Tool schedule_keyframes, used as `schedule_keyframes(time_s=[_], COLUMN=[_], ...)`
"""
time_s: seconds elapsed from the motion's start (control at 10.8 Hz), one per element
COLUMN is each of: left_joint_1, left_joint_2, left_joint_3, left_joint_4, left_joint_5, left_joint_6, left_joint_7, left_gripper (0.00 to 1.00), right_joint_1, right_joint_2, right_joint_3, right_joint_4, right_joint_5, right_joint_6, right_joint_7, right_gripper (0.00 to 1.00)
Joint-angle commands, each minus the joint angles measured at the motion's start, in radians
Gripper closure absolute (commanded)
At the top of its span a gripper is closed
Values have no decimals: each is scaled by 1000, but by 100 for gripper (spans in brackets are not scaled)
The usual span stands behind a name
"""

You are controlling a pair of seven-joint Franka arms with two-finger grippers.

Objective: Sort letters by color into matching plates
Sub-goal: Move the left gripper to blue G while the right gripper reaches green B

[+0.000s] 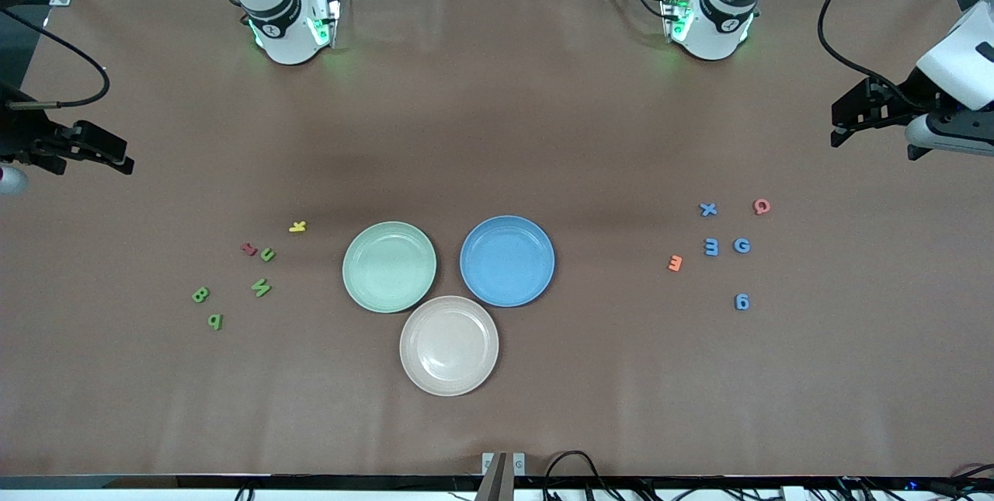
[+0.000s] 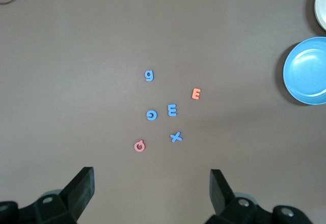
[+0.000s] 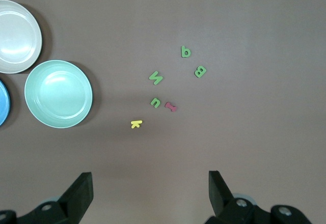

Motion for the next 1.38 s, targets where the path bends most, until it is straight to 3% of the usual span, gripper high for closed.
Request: schedule_keyframes(time_s=[0.0,1.01,1.29], left_joint_1=[-6,8,39], left_joint_2=[13,66,85], left_joint_3=[3,18,18], left_joint_4=[27,15,-102], left_joint_5=[-11,-55,-51], left_joint_6=[-22,20,103], left_joint_7=[-26,-39,-25], left_gripper=[0,0,0], right_joint_1=[1,-7,-13], right_joint_2=[-4,2,17], right_joint_3=[3,1,-2], right_joint_4=[-6,-6,-6], right_joint_5=[-15,-15,-18], right_joint_6=[-1,0,11], right_joint_7=[5,5,-2], right_gripper=[0,0,0])
